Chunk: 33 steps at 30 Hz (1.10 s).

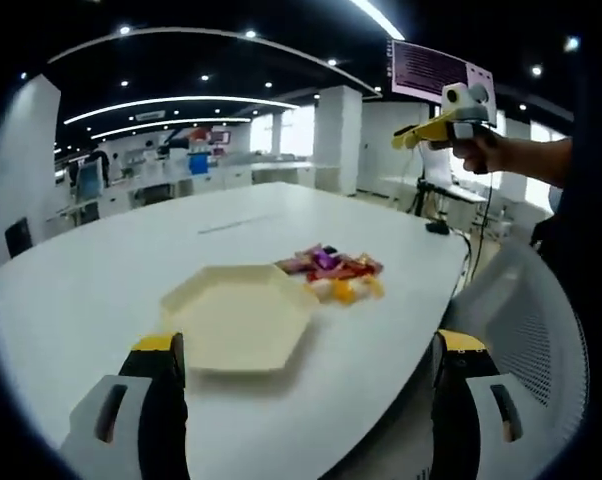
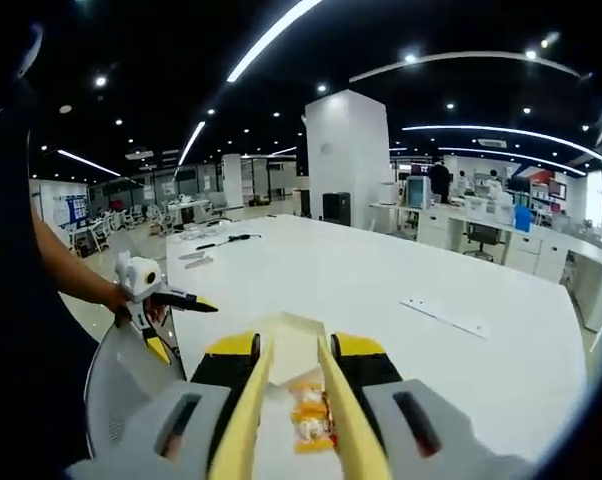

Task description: Place the target food into the container with the food tongs after gripping and lifting it, then release it inside without dropping or visibly crushing the food.

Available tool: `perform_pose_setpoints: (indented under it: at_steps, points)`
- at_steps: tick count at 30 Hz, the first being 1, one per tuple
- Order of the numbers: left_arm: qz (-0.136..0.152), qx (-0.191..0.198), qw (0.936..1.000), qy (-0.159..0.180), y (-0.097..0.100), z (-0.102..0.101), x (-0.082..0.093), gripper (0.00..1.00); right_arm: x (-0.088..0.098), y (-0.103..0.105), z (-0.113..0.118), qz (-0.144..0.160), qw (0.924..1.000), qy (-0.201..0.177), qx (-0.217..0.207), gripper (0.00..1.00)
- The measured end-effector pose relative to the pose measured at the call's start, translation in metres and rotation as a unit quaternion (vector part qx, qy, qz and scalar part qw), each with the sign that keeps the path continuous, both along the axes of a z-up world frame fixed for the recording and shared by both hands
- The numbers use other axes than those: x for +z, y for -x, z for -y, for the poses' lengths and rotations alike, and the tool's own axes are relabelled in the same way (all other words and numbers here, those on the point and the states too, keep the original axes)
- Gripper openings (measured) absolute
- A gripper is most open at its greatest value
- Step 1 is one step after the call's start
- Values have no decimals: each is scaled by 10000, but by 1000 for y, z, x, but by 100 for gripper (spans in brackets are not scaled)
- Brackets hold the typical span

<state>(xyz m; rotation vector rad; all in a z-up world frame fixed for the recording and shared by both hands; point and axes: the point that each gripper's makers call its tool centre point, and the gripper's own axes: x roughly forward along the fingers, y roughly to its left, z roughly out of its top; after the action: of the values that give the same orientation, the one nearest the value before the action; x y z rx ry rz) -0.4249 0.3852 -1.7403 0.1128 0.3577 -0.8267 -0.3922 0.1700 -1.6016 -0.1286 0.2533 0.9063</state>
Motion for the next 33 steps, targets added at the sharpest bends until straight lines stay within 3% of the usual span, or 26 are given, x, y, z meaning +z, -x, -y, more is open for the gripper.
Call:
perform_pose_setpoints:
  at_steps: [5,10,14,26,33]
  points:
    - [-165,-42,9996,-245,3,0,-20,100,-6,-1,-2,-50,10000,12,-18,27]
    - [-164,28,9997,-161,3,-2,-16,100,-14,-7,-6,-90,9999,-42,-70,26]
    - [-426,-65,9989,-200,7,0,-26,100,-20,-10,-10,-69,9999,-43,-64,26]
    - [-486,-204,9976,-445,10,-2,-38,100,-44,-24,-24,-234,9996,137,-1,26]
    - [-464,-131,9981,-386,9,-4,-36,100,-62,-32,-36,-328,9992,234,71,27]
